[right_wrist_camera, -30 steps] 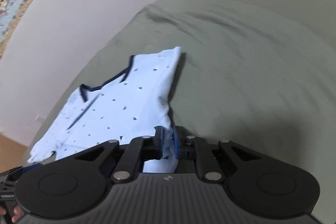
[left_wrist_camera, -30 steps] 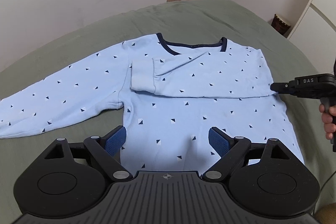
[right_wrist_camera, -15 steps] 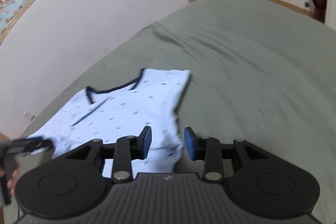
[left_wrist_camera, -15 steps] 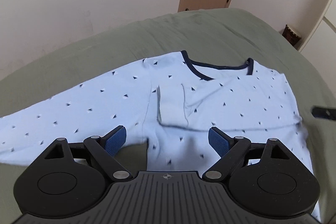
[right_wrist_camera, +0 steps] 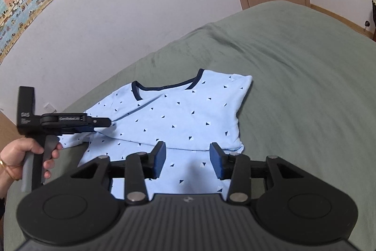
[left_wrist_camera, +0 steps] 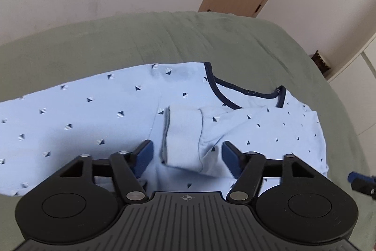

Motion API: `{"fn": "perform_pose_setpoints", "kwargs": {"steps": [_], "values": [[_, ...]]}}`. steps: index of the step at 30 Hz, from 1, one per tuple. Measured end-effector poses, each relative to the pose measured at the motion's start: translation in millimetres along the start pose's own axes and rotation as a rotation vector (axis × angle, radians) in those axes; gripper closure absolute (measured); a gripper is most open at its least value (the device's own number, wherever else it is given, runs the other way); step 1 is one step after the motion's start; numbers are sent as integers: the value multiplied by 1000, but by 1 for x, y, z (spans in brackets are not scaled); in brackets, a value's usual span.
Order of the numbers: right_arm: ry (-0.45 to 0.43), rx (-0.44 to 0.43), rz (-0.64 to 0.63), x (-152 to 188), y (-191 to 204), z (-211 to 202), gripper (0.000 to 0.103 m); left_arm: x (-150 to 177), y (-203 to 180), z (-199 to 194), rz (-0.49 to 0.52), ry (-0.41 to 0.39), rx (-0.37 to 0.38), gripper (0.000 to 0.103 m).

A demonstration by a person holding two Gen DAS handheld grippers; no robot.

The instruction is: Fold clothes

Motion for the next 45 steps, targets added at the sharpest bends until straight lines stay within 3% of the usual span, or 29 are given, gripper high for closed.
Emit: {"fn": "perform_pose_setpoints", "kwargs": {"steps": [6, 10, 14, 19, 25, 28, 33, 36, 37, 38, 42, 45], "values": [[5, -9, -4, 5, 3, 1, 59, -3, -2, 6, -10, -8, 3, 55], [1, 2, -4, 4, 2, 0, 59, -4, -2, 5, -1, -19, 3, 80], [7, 7, -3, 6, 0, -1, 58, -4, -9, -4, 24, -57, 9, 88], [21, 12, -4, 10, -4, 0, 58, 3, -16, -25, 35, -114, -23, 88], [24, 16, -7, 10, -8, 2, 58, 15, -1, -24, -9, -77, -50, 88], [24, 21, -8, 9, -10, 3, 58, 16, 4, -19, -30, -61, -53, 84], [-20, 56, 15, -8, -25, 9, 58, 13, 5, -16, -31, -47, -57, 71], [-35, 72, 53, -26, -37, 19, 61, 8, 4, -25, 1, -80, -94, 62], [-36, 78, 58, -31, -39, 23, 68, 7, 4, -28, 9, -89, -100, 57], [-34, 82, 59, -35, -41, 27, 73, 4, 2, -34, 29, -107, -108, 56], [-27, 100, 51, -45, -43, 43, 73, -4, -15, -44, 110, -154, -90, 56], [-20, 94, 39, -53, -44, 59, 73, -4, -30, -37, 165, -140, -47, 56]]}}
Point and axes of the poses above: each gripper's, at about its wrist camera, not at the fingertips, and z roughly the way its jaws point, y to its left, x to its underside, the point moved 2 cm from there along z, roughly the way its jaws point, and after that the axes turned 4 degrees about -x, right-handed, at the moved point
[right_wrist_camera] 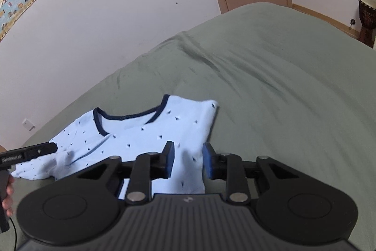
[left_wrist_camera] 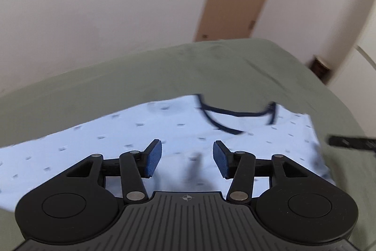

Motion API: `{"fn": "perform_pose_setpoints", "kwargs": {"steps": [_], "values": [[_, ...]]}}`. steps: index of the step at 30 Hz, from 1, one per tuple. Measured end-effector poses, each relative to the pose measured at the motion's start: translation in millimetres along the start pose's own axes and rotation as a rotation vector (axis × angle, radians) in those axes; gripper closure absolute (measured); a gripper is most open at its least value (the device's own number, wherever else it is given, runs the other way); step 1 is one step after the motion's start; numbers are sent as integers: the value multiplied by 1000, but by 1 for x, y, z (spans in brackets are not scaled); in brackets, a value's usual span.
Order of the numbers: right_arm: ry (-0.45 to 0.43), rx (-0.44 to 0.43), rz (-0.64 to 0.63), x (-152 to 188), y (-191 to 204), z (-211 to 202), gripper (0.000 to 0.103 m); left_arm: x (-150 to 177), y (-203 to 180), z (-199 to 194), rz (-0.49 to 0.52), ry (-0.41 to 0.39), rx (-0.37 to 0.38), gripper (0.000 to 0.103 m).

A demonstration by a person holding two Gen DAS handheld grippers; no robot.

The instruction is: Fold clothes

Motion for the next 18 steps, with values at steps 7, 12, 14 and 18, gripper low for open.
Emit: {"fn": "perform_pose_setpoints", "kwargs": {"steps": [7, 12, 14, 18], "values": [[72, 25, -7, -8, -2, 40, 75, 14, -13, 33, 55, 49, -25, 61], [73, 61, 7, -4, -15, 51, 86, 13, 4, 37, 63, 32, -73, 75], [71, 61, 10, -4, -17, 50, 88, 14, 9, 35, 72, 31, -89, 75], [61, 92, 5, -5, -19, 44, 88, 18, 14, 27, 92, 35, -98, 75]]}}
Point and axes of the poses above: each gripper's, at about its wrist camera, not at the fingertips, and z roughly the way its jaws point, y to its left, x to its underside, the point moved 2 cm from there along z, roughly the way its jaws point, and after that the axes turned 4 degrees about -x, right-handed, at the moved point
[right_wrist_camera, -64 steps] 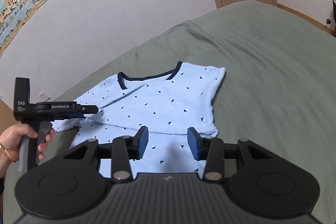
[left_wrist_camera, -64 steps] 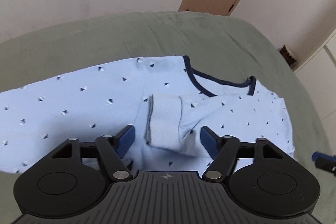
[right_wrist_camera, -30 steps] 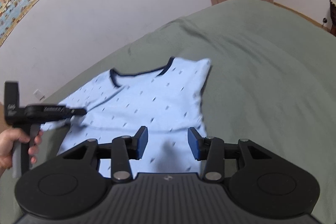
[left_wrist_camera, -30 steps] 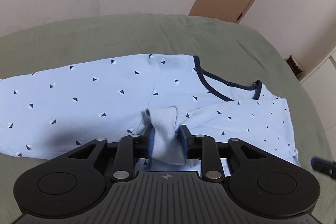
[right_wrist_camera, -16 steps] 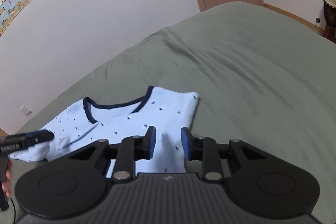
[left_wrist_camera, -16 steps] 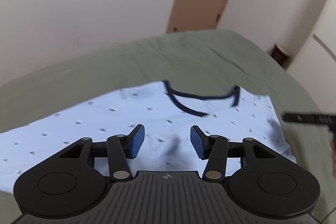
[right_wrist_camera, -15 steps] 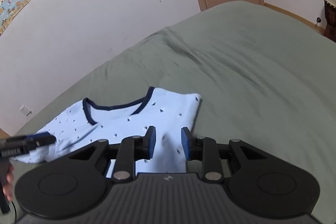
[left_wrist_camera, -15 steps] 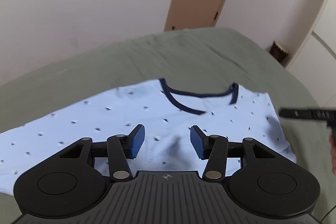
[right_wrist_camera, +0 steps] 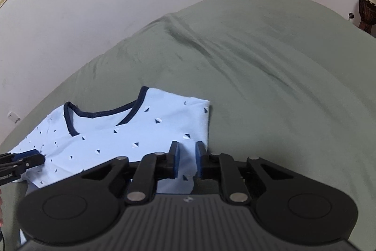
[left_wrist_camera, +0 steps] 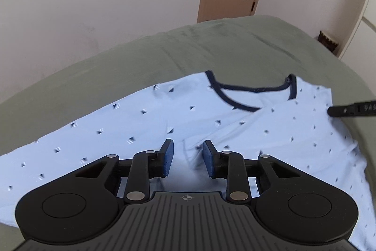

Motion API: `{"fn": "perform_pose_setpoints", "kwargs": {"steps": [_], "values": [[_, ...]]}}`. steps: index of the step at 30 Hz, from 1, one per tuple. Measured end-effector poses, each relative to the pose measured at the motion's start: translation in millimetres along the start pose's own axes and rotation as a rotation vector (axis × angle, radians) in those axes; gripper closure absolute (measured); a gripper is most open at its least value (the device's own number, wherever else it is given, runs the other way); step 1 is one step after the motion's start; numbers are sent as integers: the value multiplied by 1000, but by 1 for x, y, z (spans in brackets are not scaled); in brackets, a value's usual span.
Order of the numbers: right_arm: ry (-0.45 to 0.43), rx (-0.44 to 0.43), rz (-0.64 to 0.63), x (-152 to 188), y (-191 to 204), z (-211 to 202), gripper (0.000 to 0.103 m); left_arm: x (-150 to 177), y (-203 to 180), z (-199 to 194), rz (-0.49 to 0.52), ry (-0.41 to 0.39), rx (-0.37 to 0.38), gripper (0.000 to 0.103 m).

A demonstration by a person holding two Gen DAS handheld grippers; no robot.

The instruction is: Fold clothes

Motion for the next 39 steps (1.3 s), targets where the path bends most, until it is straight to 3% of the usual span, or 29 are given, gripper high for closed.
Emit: {"fn": "perform_pose_setpoints", "kwargs": {"steps": [4, 10, 13, 17, 24, 29, 30, 34, 39], "values": [[-25, -14, 9, 1, -3, -19, 88, 1, 9, -17, -34, 3, -26, 74], [-17, -84, -53, 16, 15, -37, 87, 5, -21, -43, 53, -25, 75, 73], [14, -110, -71, 25, 25, -32, 87, 12, -40, -36, 110, -7, 91, 73], [60, -86, -86, 34, 27, -21, 87, 18, -33, -14, 57, 47, 84, 74], [35, -60, -60, 27, 18, -31, 88, 25, -19, -18, 39, 43, 120, 74], [53, -309, -51, 11, 56, -30, 85, 20, -22, -18, 47, 43, 115, 73], [68, -367, -86, 8, 74, -23, 85, 20, -21, -18, 39, 42, 118, 73], [137, -437, -335, 0, 136, 5, 85, 20, -19, -18, 33, 45, 132, 73], [182, -421, -604, -11, 189, 30, 80, 15, -23, -21, 61, 50, 178, 73]]}}
Point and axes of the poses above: each gripper's, at about its wrist camera, not at the fingertips, and z roughly the way its jaws point, y to its left, x to its underside, the point moved 2 cm from there along z, roughly the way its jaws point, and after that the axes turned 4 degrees about -x, right-handed, at the moved point
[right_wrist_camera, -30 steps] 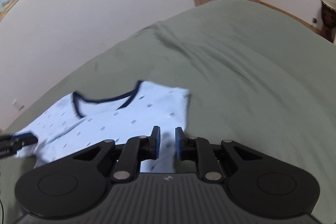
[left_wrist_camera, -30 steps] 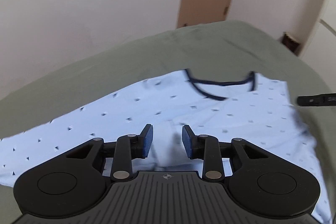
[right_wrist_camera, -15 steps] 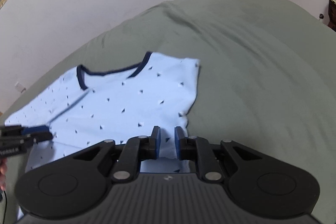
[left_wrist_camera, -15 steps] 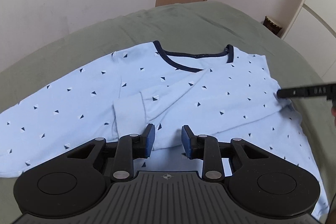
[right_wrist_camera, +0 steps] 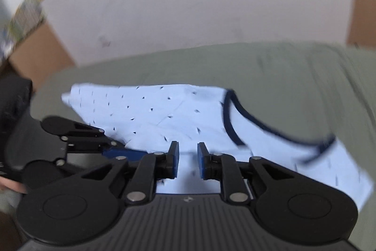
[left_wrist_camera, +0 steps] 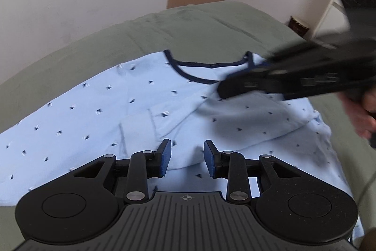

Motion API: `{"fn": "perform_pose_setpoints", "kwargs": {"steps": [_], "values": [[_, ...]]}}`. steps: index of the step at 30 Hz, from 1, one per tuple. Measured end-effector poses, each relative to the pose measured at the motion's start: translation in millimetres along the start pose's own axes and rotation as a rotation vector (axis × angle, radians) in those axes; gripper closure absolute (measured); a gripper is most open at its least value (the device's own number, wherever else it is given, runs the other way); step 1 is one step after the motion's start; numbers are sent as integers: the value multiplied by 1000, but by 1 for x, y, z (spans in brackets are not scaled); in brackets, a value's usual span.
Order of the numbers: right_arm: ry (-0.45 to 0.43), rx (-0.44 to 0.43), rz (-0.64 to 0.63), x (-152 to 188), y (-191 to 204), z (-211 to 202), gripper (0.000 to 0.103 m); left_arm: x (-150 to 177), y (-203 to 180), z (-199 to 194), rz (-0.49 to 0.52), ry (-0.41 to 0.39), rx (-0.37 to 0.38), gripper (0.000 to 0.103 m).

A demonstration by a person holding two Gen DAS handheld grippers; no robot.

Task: Fold clothes
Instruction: 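Grasp the shoulder edge with the right gripper and lift it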

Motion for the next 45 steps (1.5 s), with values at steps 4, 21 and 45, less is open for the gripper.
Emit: {"fn": "perform_pose_setpoints", "kwargs": {"steps": [4, 21, 45], "values": [[97, -20, -132, -19, 14, 26, 71, -3, -1, 9, 16, 21, 15, 73], [169, 182, -171, -22, 15, 82, 102, 7, 6, 23, -32, 29, 55, 73], [-208, 96, 369, 140, 77, -124, 53, 53, 82, -81, -324, -58, -115, 51]]}}
Point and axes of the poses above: each gripper's, at about its wrist camera, not at the fingertips, and z roughly the way its jaws point, y to its left, x to its underside, the point moved 2 cm from there along z, roughly the way its jaws point, and after that the axes turned 4 degrees about -x, right-handed, at the moved point
